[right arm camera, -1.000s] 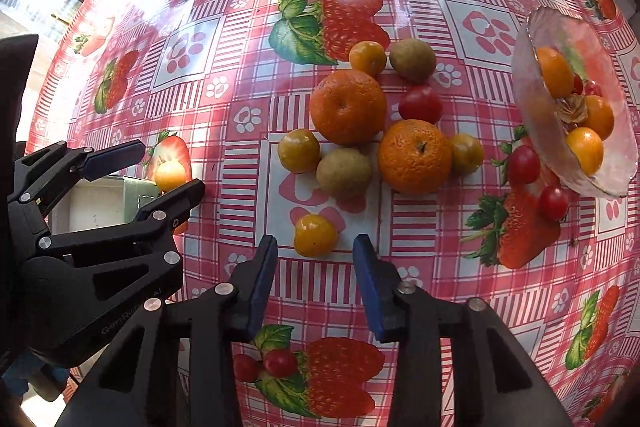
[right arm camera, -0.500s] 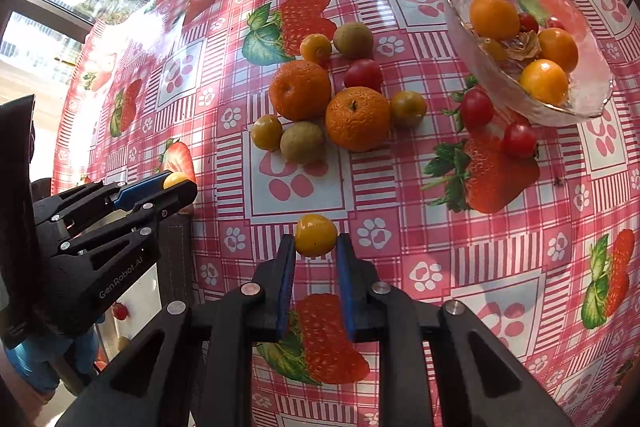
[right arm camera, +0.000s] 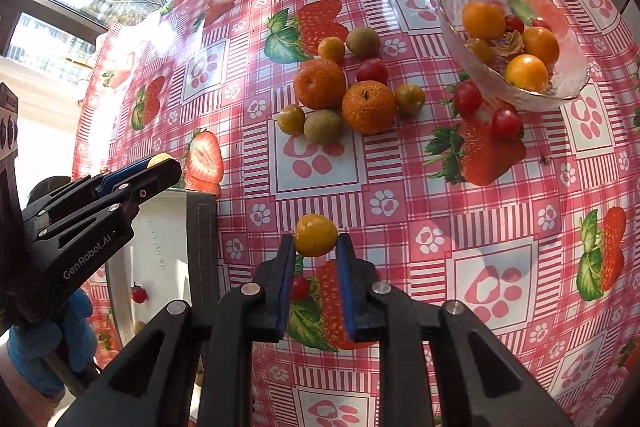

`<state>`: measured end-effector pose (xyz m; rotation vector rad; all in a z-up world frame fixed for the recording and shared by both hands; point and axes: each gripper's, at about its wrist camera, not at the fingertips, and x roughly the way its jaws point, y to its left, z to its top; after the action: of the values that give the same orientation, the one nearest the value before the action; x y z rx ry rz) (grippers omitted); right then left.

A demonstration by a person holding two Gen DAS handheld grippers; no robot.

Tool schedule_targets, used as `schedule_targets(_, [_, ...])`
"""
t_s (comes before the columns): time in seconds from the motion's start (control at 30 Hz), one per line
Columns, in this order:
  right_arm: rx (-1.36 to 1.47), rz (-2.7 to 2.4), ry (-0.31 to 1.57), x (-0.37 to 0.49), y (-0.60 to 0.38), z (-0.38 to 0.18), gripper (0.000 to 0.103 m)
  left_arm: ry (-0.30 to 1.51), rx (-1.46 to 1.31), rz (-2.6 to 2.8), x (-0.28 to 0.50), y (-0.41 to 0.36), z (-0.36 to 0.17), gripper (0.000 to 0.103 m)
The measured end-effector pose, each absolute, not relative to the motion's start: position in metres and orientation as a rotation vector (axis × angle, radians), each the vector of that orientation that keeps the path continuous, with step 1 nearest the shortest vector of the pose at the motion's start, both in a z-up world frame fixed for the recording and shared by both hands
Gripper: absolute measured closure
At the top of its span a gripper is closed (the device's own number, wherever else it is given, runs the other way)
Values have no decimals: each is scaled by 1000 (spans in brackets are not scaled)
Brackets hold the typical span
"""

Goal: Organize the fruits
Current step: 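Carry both yellow cherry tomatoes over the white tray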

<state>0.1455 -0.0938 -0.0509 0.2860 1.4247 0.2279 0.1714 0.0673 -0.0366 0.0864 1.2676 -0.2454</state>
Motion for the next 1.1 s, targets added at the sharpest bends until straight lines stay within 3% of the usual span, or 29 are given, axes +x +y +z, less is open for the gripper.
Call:
schedule_targets(0.33, [228,291,1433,131,-46,-32,81,1243,52,-176,130,112,-18,80])
schedule_targets(1.1, [70,417,1496,119,62,-31,81,1308,-41,-49,78,195,-43,80])
